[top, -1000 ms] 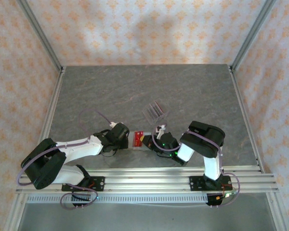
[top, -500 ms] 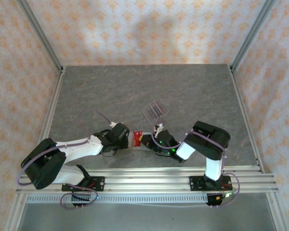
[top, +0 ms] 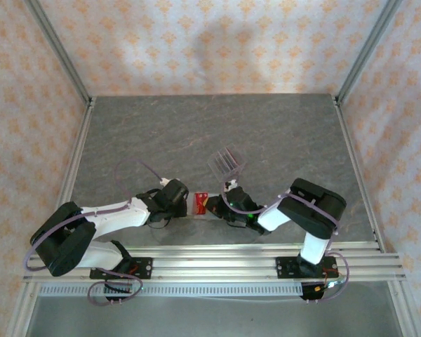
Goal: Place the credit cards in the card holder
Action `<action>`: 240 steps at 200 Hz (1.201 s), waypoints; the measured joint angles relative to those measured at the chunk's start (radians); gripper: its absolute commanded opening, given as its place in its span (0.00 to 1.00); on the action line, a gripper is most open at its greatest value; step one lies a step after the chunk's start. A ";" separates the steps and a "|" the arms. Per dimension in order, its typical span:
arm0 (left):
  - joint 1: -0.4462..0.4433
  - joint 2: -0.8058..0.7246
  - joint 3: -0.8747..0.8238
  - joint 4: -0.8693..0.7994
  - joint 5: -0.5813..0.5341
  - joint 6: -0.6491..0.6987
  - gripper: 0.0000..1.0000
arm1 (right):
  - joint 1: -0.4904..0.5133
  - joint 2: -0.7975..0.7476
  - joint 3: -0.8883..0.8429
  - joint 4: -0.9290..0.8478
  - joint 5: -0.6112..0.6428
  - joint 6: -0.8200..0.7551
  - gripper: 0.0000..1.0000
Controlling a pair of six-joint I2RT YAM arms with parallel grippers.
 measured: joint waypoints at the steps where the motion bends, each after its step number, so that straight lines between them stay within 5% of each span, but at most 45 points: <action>1: 0.000 0.000 0.000 0.000 0.000 0.000 0.22 | 0.000 -0.002 0.000 -0.002 0.001 0.000 0.00; 240: 0.000 -0.013 -0.025 0.032 0.000 0.000 0.23 | 0.034 -0.098 0.070 -0.314 0.039 0.001 0.00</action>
